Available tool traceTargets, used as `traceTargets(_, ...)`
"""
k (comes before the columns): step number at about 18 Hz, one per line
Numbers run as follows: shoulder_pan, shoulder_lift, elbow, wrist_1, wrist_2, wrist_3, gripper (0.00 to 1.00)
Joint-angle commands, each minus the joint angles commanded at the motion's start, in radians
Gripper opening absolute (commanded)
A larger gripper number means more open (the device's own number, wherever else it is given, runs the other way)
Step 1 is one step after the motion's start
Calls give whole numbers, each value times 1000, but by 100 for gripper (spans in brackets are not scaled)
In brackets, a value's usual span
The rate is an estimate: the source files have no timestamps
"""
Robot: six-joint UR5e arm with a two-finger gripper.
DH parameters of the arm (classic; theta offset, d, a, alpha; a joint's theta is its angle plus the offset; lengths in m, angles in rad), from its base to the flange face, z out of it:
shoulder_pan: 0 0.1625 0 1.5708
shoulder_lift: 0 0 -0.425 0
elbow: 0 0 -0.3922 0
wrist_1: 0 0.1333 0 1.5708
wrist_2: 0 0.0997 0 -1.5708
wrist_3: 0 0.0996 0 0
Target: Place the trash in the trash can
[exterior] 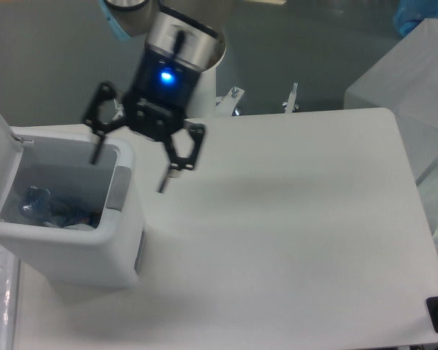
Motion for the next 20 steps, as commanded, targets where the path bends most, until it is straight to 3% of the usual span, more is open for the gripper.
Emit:
traceTargets(5, 112, -69, -11, 3, 75, 196, 100)
traceTargets(8, 144, -107, -12, 3, 98, 408, 100)
traceTargets(14, 152, -147, -51, -3, 314, 681, 100)
traceTargets(20, 149, -215, -43, -14, 464, 838, 100)
